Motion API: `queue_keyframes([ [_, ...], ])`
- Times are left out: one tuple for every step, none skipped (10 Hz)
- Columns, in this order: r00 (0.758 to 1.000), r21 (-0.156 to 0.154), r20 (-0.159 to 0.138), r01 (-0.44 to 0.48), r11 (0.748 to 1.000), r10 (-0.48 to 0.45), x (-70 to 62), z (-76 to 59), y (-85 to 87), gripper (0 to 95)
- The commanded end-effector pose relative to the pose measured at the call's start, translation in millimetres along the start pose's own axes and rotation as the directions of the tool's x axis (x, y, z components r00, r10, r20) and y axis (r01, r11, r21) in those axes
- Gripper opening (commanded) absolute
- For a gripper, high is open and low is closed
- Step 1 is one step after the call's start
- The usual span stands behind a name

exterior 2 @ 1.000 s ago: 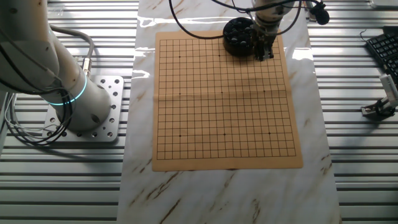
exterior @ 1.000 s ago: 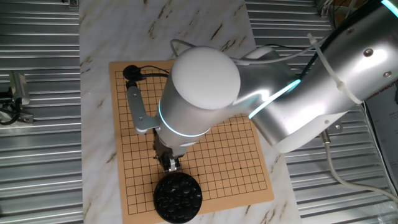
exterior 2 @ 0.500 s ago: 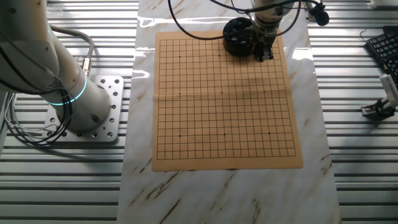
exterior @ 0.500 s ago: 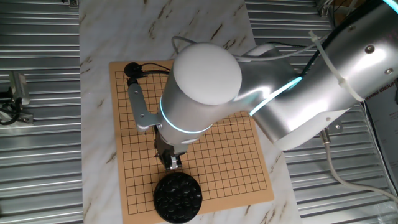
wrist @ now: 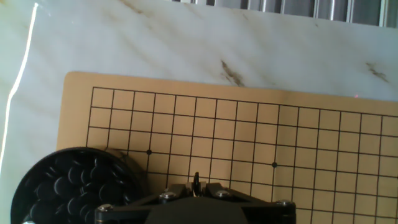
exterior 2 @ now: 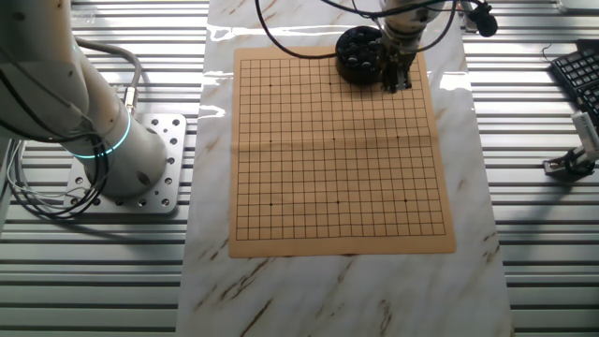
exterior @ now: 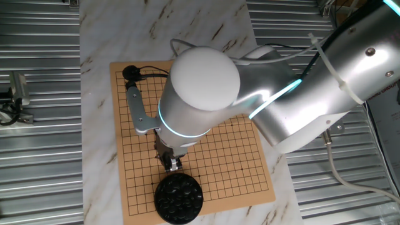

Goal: Play the first move as black on the 3-4 point in the upper right corner of the Go board

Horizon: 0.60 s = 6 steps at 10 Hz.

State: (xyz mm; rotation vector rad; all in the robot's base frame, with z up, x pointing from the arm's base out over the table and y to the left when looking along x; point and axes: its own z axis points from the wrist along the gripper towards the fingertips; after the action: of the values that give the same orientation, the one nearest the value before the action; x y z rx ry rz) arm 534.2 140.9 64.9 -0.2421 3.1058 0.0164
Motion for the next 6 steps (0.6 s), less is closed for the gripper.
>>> queue_keyframes([
  [1.0,0.005,-0.016,-0.016,1.0,0.016,-0.4,0.4,1.0,0.0],
  [0.999,0.006,-0.016,-0.032,0.999,0.032,-0.4,0.4,1.0,0.0],
  [0.998,0.008,-0.012,-0.057,0.998,0.057,-0.4,0.4,1.0,0.0],
  [0.997,0.017,-0.01,-0.077,0.997,0.077,-0.4,0.4,1.0,0.0],
  [0.995,0.036,-0.011,-0.1,0.994,0.101,-0.4,0.4,1.0,0.0],
  [0.993,0.043,-0.007,-0.116,0.992,0.116,-0.4,0.4,1.0,0.0],
])
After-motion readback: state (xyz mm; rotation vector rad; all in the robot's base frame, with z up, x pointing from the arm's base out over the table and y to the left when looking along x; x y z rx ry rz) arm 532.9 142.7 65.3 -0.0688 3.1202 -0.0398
